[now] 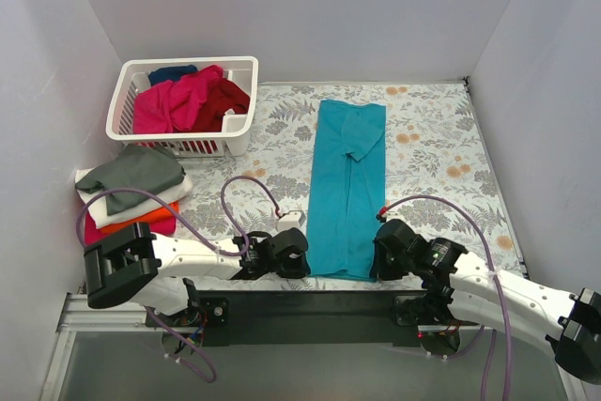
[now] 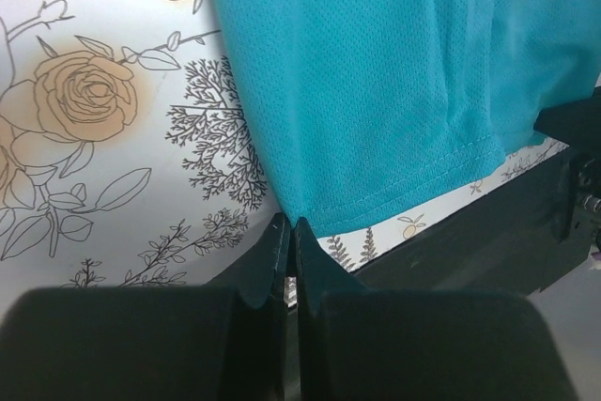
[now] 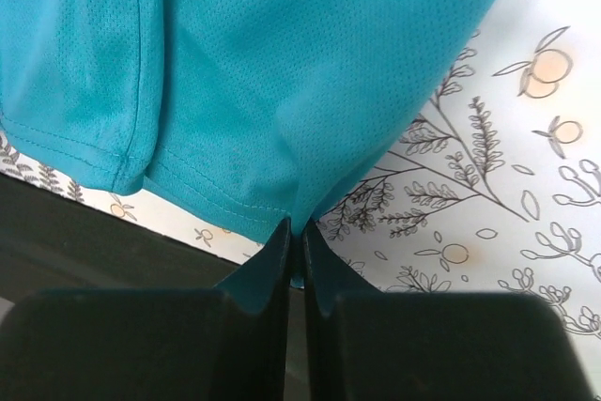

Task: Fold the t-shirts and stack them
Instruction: Fold the tshirt

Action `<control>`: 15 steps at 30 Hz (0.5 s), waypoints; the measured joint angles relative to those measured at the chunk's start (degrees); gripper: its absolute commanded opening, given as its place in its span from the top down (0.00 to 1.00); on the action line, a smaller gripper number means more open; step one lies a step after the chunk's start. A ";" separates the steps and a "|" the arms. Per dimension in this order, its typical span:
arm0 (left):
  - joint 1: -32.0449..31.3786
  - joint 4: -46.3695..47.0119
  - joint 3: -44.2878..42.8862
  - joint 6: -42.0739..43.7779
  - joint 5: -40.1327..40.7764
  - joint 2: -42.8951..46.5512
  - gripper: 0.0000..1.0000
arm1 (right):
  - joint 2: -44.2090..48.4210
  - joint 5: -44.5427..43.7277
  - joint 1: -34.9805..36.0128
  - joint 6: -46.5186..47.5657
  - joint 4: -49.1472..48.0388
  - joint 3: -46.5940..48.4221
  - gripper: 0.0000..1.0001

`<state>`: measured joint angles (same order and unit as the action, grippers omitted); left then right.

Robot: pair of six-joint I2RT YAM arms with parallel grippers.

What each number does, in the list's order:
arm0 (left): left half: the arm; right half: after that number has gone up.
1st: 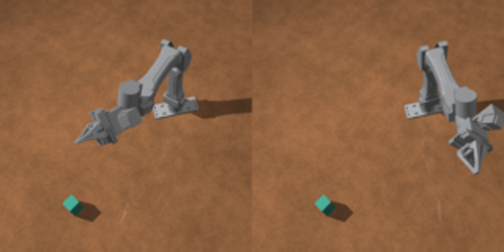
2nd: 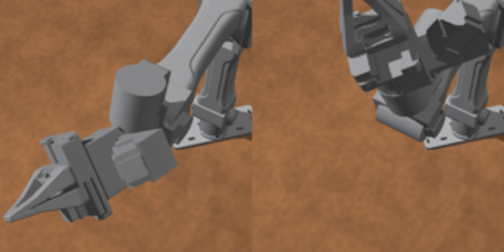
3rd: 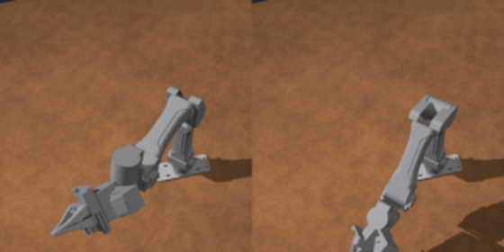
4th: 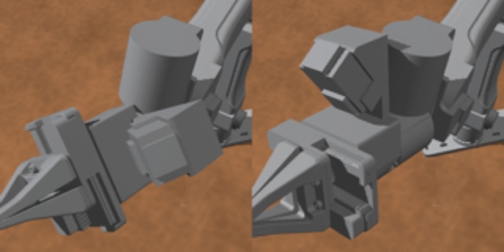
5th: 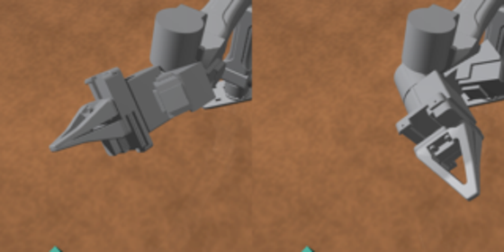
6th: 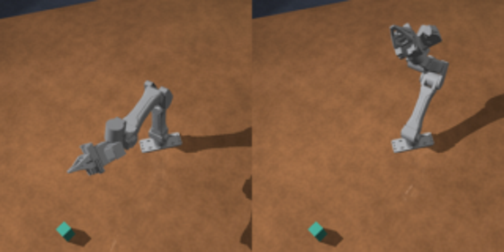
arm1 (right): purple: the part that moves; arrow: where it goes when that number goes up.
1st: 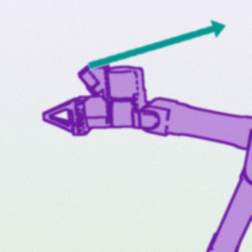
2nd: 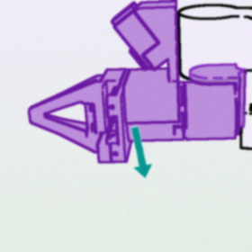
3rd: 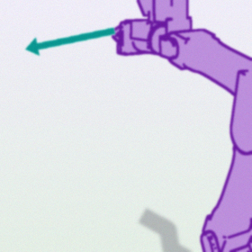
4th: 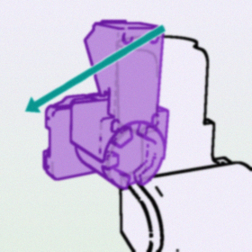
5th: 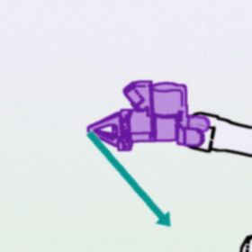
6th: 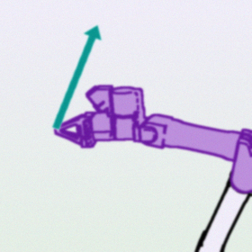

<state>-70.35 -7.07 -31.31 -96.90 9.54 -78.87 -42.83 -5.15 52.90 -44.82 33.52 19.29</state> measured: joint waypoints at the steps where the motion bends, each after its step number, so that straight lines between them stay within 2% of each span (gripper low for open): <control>1: 0.00 0.00 -0.09 0.35 -0.42 -0.07 1.00 | -0.31 0.50 0.13 0.24 0.00 0.09 0.99; 15: -1.70 0.17 2.34 1.25 -8.11 2.47 1.00 | -1.16 3.72 9.90 -1.79 4.44 1.46 0.99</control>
<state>-72.05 -6.90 -28.97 -95.66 1.43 -76.40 -43.99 -1.43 62.81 -46.61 37.95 20.75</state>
